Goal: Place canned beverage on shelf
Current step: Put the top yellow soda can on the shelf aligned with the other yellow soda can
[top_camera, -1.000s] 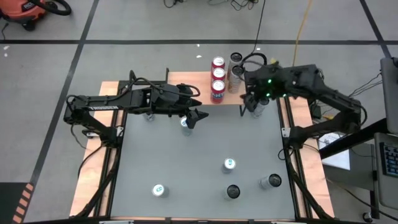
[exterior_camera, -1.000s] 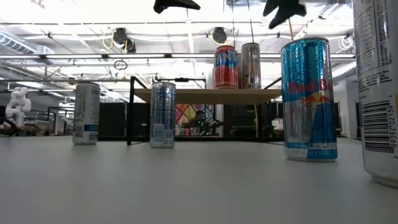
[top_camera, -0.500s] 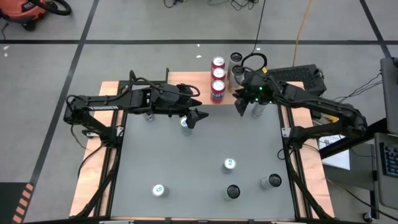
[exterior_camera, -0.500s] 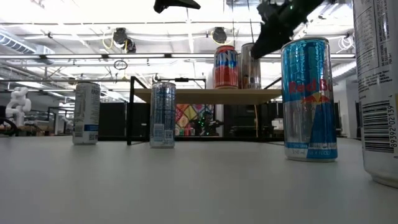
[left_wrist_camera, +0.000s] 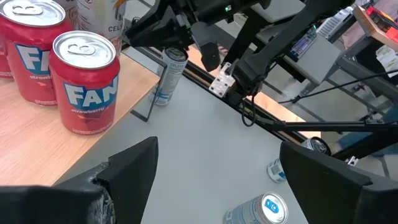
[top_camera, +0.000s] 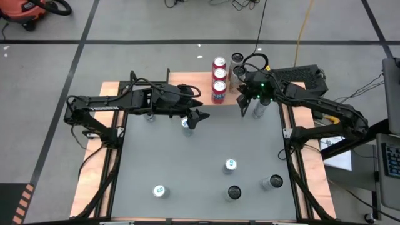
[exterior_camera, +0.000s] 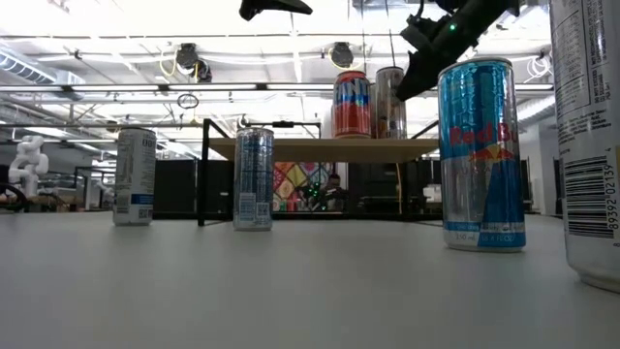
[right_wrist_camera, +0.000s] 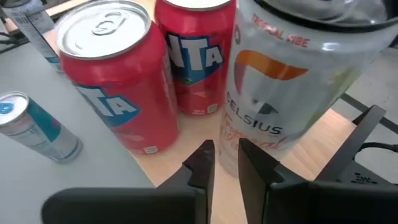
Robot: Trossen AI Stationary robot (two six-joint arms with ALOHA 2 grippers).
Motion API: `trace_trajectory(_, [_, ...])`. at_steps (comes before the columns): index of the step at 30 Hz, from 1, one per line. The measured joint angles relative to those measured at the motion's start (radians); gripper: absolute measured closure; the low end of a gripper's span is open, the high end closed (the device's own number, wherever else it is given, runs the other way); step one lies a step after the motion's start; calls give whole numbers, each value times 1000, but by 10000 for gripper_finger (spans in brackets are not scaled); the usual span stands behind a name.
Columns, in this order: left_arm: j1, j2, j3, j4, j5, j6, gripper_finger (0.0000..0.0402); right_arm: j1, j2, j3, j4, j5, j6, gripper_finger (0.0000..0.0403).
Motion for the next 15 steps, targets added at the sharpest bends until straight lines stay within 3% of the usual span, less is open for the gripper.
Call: trace_trajectory(15, [0,0,0,-1,0,1,63,-19,45,0,39,-3,-14,385])
